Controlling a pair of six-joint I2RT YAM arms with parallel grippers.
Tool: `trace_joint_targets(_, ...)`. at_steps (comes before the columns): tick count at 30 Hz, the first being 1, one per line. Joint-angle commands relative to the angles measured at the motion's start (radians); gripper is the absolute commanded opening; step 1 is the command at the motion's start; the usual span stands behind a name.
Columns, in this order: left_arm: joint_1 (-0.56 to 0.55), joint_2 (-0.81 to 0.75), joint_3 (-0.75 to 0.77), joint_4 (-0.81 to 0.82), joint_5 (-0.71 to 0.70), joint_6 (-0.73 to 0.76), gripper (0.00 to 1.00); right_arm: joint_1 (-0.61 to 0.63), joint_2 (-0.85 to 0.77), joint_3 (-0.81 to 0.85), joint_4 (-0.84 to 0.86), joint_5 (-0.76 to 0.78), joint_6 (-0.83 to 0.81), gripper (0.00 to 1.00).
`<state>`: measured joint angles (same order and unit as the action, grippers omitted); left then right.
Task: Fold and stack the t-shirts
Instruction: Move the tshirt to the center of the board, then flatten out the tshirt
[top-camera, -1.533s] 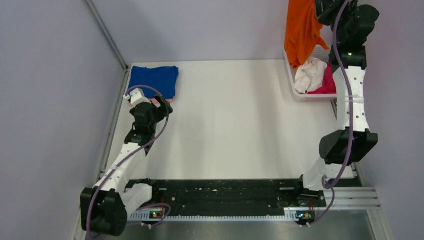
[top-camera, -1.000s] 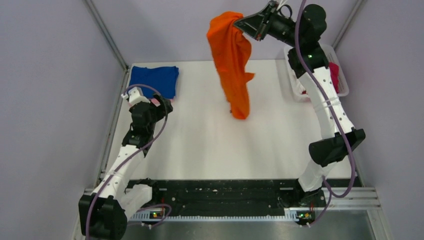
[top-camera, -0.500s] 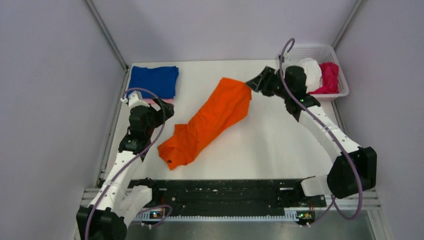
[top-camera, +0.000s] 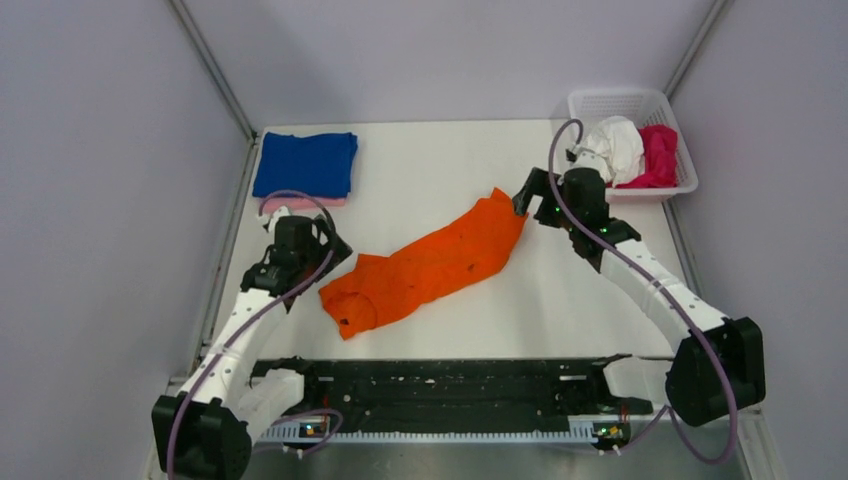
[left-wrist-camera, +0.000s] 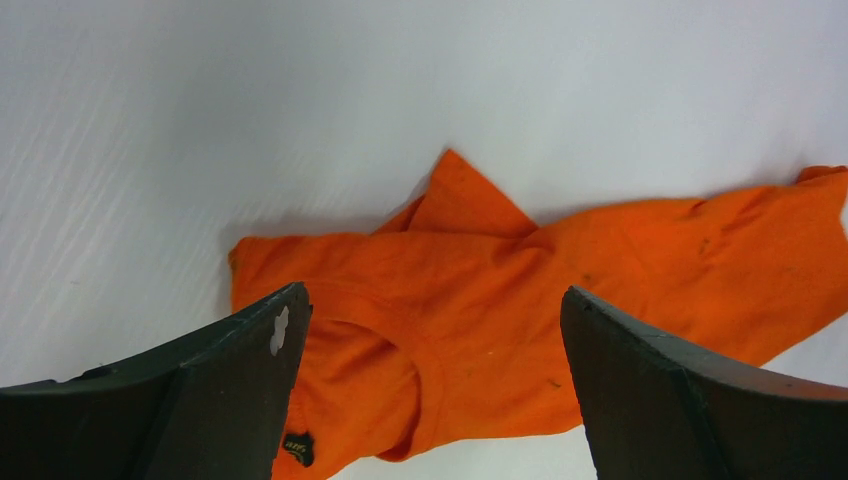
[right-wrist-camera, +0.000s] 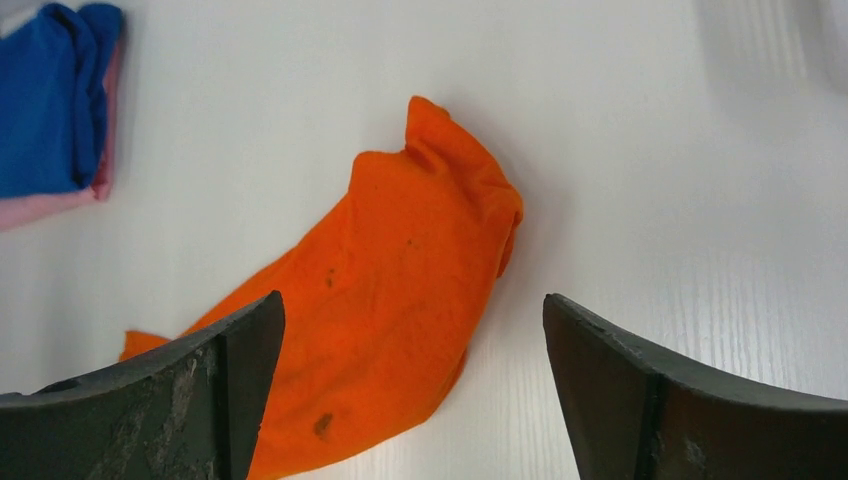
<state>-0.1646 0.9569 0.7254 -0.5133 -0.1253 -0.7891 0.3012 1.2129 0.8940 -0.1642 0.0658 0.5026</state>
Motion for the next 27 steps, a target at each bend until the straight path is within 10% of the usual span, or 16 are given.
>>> trace_joint_targets(1,-0.011,-0.067,-0.081,-0.165,-0.038,-0.024,0.98,0.065,0.082,0.034,-0.028,0.087,-0.118,0.96)
trace_joint_targets(14,-0.011,0.013,-0.269,0.064,0.106,-0.071,0.68,0.318,0.554,0.426,-0.082,0.075,-0.449,0.85)
trace_joint_targets(16,-0.012,0.062,-0.268,0.086,0.112,-0.060,0.47,0.335,0.594,0.450,-0.091,0.137,-0.447,0.85)
trace_joint_targets(18,-0.012,0.086,-0.261,0.099,0.119,-0.053,0.03,0.336,0.594,0.429,-0.066,0.191,-0.407,0.85)
trace_joint_targets(27,-0.013,-0.166,-0.143,0.074,0.205,0.028,0.00,0.305,0.362,0.141,-0.011,0.393,-0.177,0.85)
